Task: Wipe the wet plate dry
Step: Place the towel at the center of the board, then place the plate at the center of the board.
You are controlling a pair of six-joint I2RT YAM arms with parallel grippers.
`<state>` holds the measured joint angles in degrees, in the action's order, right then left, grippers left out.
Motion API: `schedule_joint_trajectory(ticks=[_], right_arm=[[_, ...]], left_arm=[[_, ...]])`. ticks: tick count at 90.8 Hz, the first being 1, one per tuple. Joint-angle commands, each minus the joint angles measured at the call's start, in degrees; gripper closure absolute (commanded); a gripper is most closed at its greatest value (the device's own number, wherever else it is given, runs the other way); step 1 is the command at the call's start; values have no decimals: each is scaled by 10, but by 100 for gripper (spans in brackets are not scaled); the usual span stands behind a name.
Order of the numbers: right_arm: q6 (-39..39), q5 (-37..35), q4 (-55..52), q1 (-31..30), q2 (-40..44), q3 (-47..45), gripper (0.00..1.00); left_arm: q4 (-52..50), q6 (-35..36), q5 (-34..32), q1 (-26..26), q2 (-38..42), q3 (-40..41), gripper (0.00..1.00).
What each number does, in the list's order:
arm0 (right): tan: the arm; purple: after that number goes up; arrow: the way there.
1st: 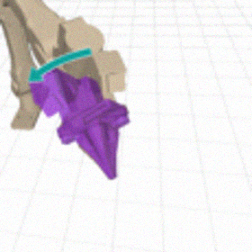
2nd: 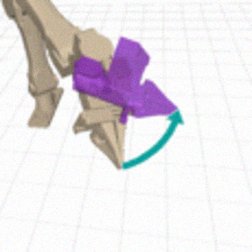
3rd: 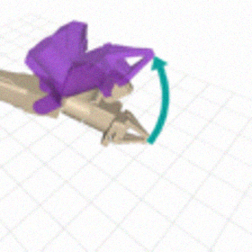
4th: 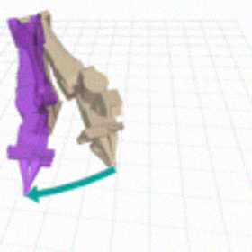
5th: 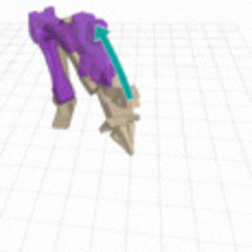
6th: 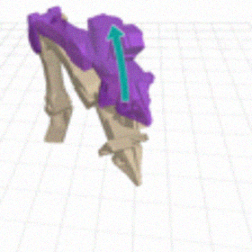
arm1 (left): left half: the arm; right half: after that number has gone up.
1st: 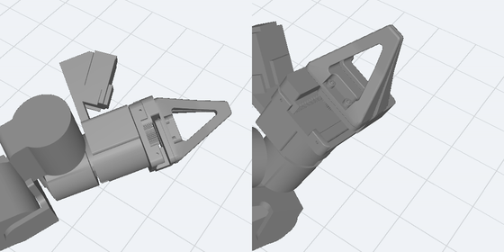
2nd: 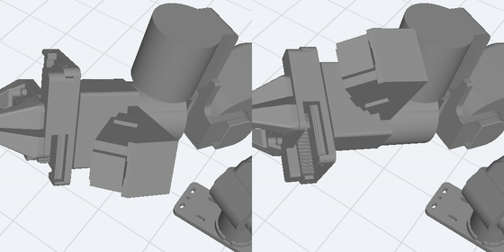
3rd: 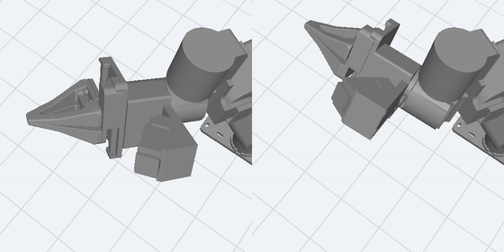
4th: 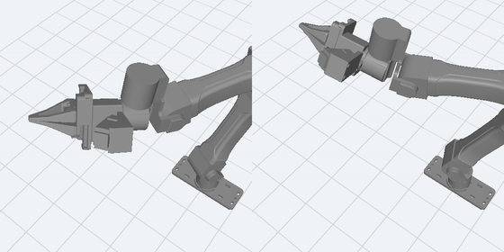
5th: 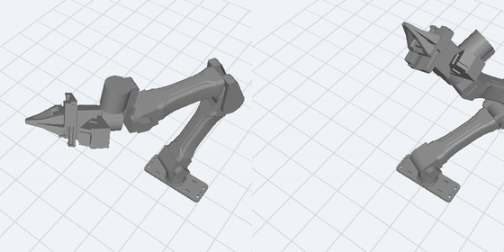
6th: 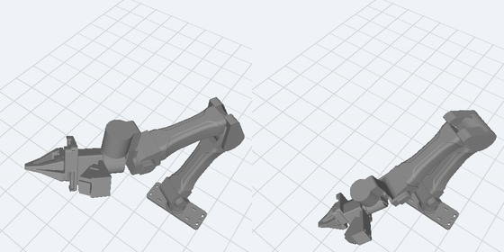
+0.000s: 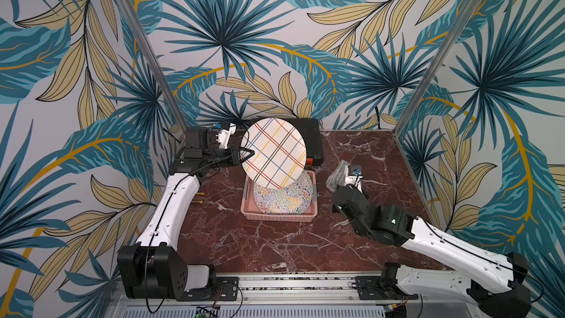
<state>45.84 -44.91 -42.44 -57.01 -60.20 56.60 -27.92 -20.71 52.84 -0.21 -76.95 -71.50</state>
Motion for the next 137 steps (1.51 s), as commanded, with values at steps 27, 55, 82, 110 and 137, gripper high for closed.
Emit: schedule_joint_trajectory(ticks=[27, 55, 82, 110, 137], right_arm=[[112, 255, 104, -3, -175, -126, 74], [25, 185, 29, -2, -44, -97, 9], [-75, 491, 203, 184, 41, -95, 11], [-52, 693, 351, 332, -23, -52, 19], [-46, 806, 469, 341, -68, -38, 35]], left_arm=[[21, 24, 11, -2, 4, -12, 100], [1, 51, 13, -3, 7, -12, 100], [-38, 116, 79, 2, 9, -18, 100], [-114, 165, 209, 9, 28, -20, 100], [-115, 151, 235, 24, 44, -11, 100]])
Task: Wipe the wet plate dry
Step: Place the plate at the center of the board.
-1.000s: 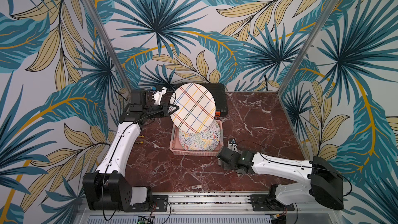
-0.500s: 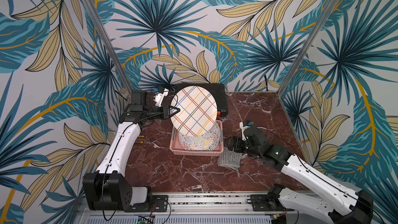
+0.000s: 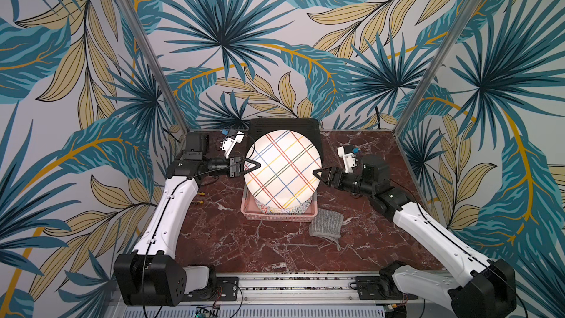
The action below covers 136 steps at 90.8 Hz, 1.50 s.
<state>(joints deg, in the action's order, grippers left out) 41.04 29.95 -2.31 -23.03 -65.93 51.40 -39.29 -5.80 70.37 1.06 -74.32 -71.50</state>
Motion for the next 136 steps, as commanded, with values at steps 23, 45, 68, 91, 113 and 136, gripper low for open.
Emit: schedule_joint_trajectory(ticks=[23, 45, 68, 91, 113, 136], right_arm=[[35, 65, 158, 1, -42, 14, 81], [49, 25, 170, 10, -30, 16, 100], [147, -55, 177, 96, 1, 12, 100], [239, -184, 96, 215, 32, -23, 100], [295, -206, 194, 290, -46, -81, 100], [290, -245, 282, 322, -118, -116, 100]], left_arm=[[31, -29, 50, 24, 7, 0, 100], [23, -8, -18, 23, -13, -13, 46], [-34, 65, -178, -5, -1, -51, 0], [-47, 145, -365, -19, 45, 10, 0], [-20, 192, -447, -26, 99, 100, 0], [-64, 220, -390, -32, 105, 140, 0]])
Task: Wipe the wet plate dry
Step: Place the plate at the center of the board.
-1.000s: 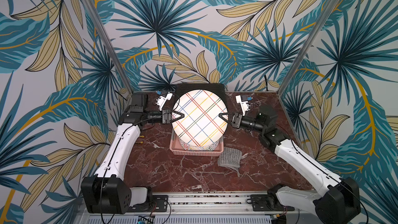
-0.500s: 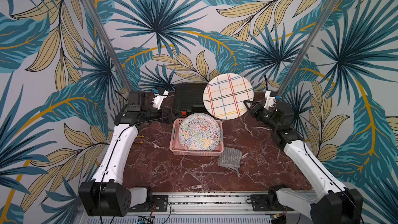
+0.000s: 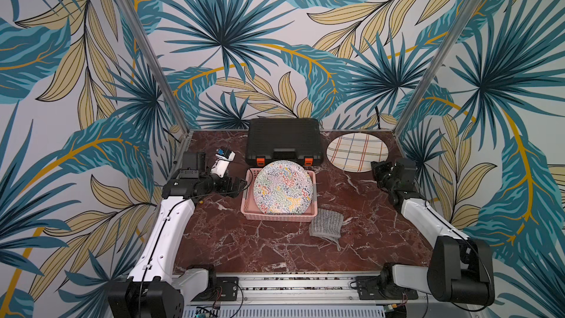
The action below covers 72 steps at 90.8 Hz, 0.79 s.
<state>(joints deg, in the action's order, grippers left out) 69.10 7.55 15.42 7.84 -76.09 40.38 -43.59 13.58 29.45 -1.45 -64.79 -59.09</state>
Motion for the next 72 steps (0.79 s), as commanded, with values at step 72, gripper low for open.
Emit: schedule_joint_trajectory(ticks=[72], right_arm=[[22, 9, 230, 41, -251, -51, 89]], left_arm=[[4, 14, 43, -8, 4, 42, 0]])
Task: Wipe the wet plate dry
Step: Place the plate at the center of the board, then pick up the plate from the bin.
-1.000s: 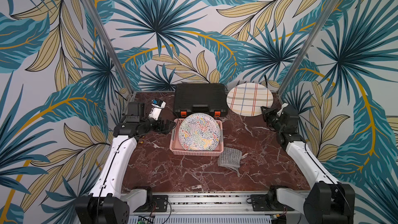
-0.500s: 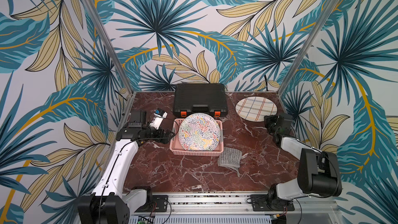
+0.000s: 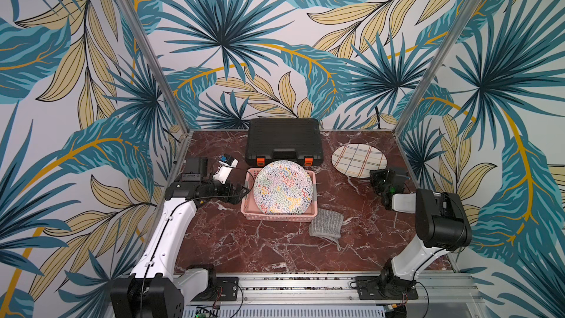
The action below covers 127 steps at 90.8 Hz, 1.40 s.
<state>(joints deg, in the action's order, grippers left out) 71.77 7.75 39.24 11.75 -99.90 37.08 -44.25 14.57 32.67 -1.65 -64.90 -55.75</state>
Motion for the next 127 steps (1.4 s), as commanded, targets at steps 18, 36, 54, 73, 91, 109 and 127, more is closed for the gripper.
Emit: schedule_joint_trajectory(ticks=[18, 36, 54, 73, 91, 109, 127], right_arm=[[-47, 0, -108, 1, 14, -14, 66], [-98, -24, -232, -2, 47, 10, 48], [-148, -67, -394, -9, 117, 30, 17], [-219, -61, -505, -73, 259, 53, 16], [-369, 24, -575, -243, 252, 171, 17], [-514, 41, -645, -370, 140, 290, 19], [-581, 36, -690, -402, 41, 377, 19]], left_arm=[[11, 3, 13, -6, 2, 9, 0], [12, 4, 14, -6, 0, 11, 0], [10, 4, 16, -6, 1, 12, 0], [14, 6, 19, -6, -1, 18, 0], [10, 17, 36, -6, -8, 16, 0], [8, 22, 39, -6, -10, 19, 0], [5, 22, 41, -6, -13, 20, 0]])
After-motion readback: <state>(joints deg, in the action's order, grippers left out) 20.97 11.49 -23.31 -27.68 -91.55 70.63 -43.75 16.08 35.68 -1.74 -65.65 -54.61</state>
